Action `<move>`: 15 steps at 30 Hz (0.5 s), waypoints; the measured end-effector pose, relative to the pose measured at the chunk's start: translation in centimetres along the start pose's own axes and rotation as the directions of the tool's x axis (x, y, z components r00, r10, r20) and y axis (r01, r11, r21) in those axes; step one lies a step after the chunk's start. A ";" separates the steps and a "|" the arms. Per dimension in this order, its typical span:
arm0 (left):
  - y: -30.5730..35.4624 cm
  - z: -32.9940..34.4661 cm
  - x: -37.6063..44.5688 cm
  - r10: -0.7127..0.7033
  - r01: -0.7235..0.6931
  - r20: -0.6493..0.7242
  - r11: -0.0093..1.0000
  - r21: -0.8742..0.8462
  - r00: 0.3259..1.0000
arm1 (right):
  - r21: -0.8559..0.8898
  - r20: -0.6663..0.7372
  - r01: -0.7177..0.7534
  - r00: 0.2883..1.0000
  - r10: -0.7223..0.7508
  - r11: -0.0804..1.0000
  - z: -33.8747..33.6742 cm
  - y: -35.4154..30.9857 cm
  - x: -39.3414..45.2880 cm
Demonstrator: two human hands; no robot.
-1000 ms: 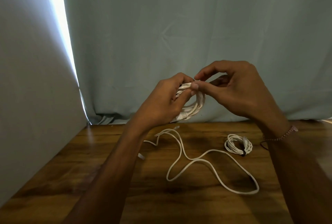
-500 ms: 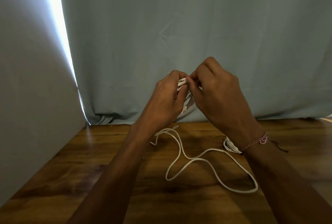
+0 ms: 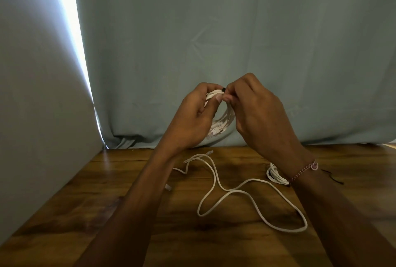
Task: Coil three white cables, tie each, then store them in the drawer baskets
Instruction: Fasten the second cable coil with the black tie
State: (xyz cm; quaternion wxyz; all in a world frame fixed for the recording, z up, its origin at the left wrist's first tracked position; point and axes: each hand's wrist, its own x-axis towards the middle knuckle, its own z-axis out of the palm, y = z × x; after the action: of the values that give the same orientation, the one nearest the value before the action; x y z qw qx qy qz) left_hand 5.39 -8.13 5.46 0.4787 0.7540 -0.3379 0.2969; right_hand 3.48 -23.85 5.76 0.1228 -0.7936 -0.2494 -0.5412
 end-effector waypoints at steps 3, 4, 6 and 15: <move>0.2 -0.1 0.1 -0.059 0.058 -0.012 0.996 -0.075 0.998 | -0.084 0.007 0.029 1.000 -0.028 0.996 0.1 -0.2 0.0; 0.3 0.0 0.1 -0.077 0.074 -0.025 0.991 -0.109 0.997 | -0.110 0.003 0.039 0.999 -0.039 0.993 0.2 -0.4 -0.1; 0.4 0.1 0.1 -0.117 0.108 -0.041 0.979 -0.171 0.992 | -0.154 -0.008 0.057 0.998 -0.059 0.986 0.5 -0.6 -0.3; 1.2 0.5 0.2 -0.233 0.200 -0.047 0.907 -0.370 0.971 | -0.284 -0.096 0.063 0.991 -0.093 0.957 0.9 -0.8 -0.4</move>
State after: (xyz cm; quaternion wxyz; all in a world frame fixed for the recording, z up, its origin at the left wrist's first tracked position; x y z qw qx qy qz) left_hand 4.66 -8.98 6.09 0.6542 0.6713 -0.2793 0.2083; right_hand 3.66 -22.85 5.03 0.0009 -0.7621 -0.1942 -0.6176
